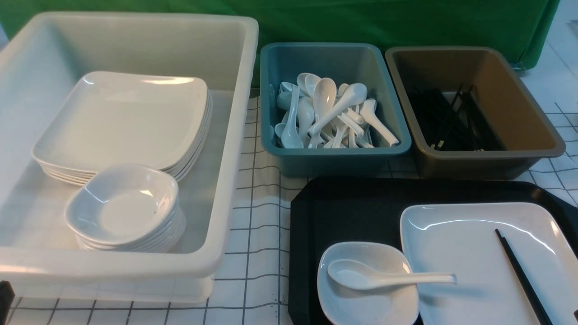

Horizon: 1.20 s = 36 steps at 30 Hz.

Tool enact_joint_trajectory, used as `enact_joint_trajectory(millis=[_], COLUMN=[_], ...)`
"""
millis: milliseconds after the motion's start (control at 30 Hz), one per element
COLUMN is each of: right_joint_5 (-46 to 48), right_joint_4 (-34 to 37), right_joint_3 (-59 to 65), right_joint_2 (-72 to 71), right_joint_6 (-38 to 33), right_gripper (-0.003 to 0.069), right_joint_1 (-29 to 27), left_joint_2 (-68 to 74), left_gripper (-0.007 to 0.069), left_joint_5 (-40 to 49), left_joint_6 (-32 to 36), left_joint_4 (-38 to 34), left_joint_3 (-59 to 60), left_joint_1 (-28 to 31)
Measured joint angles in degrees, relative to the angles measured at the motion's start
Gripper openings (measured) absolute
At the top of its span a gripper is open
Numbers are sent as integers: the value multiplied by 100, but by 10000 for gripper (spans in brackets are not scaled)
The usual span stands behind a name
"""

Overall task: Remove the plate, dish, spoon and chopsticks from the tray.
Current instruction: Use the right arm to grab a pair of chopsticks from the plate

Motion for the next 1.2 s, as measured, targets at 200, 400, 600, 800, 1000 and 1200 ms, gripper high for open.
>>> enact_joint_trajectory(millis=[200, 400, 600, 800, 1000, 1200], right_joint_5=[0, -72, -898, -512, 1823, 3898], right_joint_4=[263, 275, 275, 280, 209, -806], right_joint_3=[0, 0, -87, -1647, -3374, -3959], right_joint_2=[0, 0, 0, 761, 2519, 4863], right_joint_6=[933, 1028, 499, -1730, -3086, -3240], right_gripper=[241, 239, 116, 30, 30, 30], right_joint_1=[0, 0, 0, 0, 0, 0], left_joint_2=[0, 0, 0, 0, 0, 0], left_gripper=[21, 21, 21, 21, 21, 21], left_joint_5=[0, 0, 0, 0, 0, 0], left_joint_6=[0, 0, 0, 0, 0, 0], left_joint_4=[0, 0, 0, 0, 0, 0], left_joint_3=[0, 0, 0, 0, 0, 0], left_joint_1=[0, 0, 0, 0, 0, 0])
